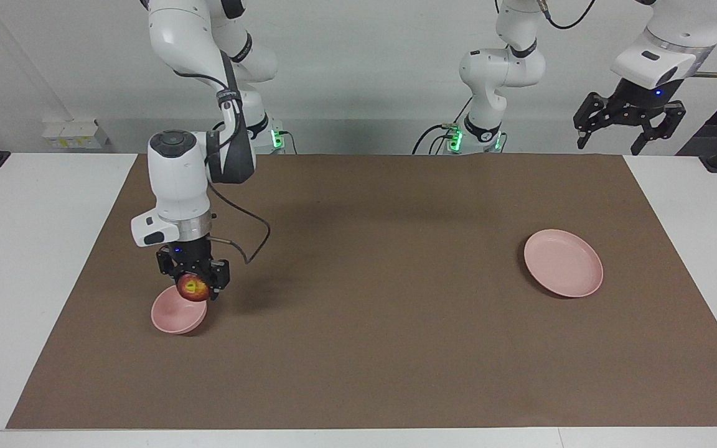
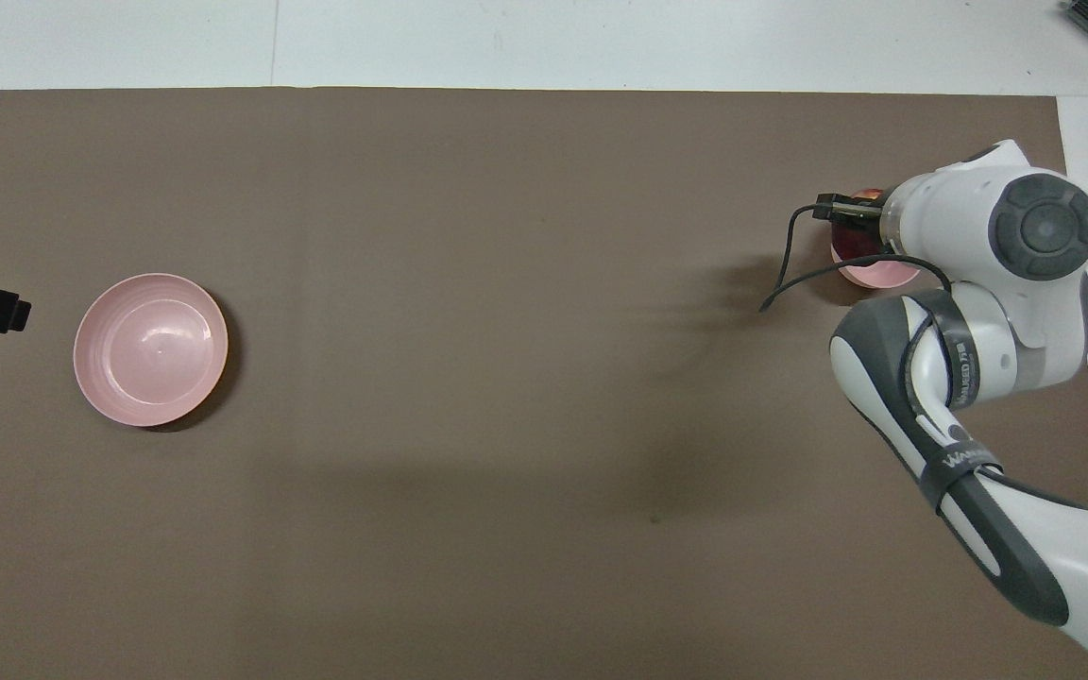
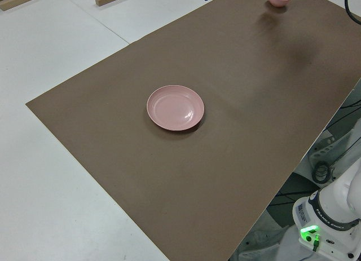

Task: Move apple from plate to bowl
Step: 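Carry the apple over the bowl with the right gripper while the left gripper retracts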

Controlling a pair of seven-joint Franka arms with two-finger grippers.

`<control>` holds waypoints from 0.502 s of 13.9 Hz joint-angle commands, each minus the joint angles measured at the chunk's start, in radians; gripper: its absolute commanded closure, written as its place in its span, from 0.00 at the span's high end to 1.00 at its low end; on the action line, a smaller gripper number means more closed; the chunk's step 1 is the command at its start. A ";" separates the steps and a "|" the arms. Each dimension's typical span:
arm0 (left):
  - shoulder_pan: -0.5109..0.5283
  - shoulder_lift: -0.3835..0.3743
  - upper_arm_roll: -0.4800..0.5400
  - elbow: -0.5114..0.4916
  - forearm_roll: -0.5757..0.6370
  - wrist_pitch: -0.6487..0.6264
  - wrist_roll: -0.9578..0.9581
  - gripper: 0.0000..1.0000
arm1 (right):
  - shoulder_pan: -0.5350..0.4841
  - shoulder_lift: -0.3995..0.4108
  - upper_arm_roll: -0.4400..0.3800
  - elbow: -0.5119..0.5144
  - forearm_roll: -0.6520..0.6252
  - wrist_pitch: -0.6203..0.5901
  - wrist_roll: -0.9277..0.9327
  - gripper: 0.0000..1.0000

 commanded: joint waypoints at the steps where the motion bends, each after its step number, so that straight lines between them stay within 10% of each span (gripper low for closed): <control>1: 0.001 0.056 -0.005 0.080 0.012 -0.053 0.014 1.00 | -0.059 -0.003 0.012 -0.085 -0.132 0.158 -0.017 0.00; 7: 0.025 0.028 0.000 0.064 -0.033 -0.025 0.005 1.00 | -0.125 0.009 0.011 -0.178 -0.292 0.319 0.032 0.00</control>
